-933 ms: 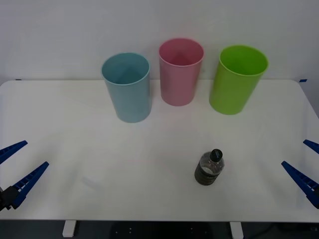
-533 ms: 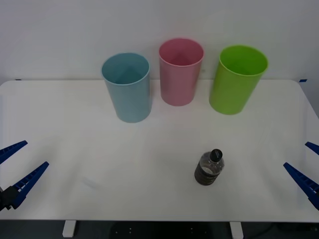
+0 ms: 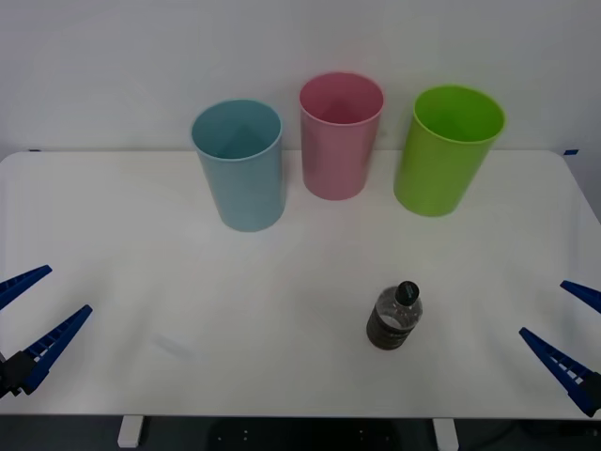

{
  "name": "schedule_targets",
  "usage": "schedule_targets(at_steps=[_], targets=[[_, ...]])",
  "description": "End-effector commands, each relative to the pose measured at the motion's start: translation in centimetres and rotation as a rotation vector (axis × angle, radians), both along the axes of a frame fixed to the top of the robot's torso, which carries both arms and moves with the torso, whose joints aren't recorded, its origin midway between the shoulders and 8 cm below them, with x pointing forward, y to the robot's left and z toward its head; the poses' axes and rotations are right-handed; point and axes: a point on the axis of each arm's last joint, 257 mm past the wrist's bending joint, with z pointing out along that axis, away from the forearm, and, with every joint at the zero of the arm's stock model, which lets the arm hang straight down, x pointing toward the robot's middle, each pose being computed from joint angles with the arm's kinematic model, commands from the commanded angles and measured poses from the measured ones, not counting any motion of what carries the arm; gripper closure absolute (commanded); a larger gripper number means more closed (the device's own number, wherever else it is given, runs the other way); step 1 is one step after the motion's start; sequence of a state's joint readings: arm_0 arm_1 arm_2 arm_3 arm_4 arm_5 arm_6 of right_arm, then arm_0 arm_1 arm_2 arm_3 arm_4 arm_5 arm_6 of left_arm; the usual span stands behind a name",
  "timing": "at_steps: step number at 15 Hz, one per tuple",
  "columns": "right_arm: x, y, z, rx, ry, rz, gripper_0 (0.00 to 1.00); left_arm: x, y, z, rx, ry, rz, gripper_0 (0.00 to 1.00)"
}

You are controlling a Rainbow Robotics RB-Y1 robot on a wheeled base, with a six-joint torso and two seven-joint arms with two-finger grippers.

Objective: Grasp the object on the table and drop it into the matching bin: aluminum can to the light blue bin, PET bottle to the pink bin.

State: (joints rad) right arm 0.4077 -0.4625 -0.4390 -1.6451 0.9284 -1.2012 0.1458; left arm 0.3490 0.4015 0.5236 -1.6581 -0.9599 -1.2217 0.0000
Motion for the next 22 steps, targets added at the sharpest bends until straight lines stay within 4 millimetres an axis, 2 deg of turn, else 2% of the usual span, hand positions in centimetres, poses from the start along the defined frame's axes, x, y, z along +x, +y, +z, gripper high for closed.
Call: schedule_targets(at_steps=[1,5,15,22], targets=[[0.2,0.4,-1.7,-0.061,-0.016,0.021,0.0,0.0,0.0,0.0,0.0,0.0,0.0,0.0],[0.5,1.9,-3.3,-0.109,-0.036,0.067,0.0,0.0,0.0,0.0,0.0,0.0,0.0,0.0],[2.1,6.7,-7.6,-0.099,0.004,0.179,0.0,0.0,0.0,0.0,0.0,0.0,0.0,0.0],[3.4,9.8,-9.7,-0.108,0.004,0.201,0.0,0.0,0.0,0.0,0.0,0.0,0.0,0.0]])
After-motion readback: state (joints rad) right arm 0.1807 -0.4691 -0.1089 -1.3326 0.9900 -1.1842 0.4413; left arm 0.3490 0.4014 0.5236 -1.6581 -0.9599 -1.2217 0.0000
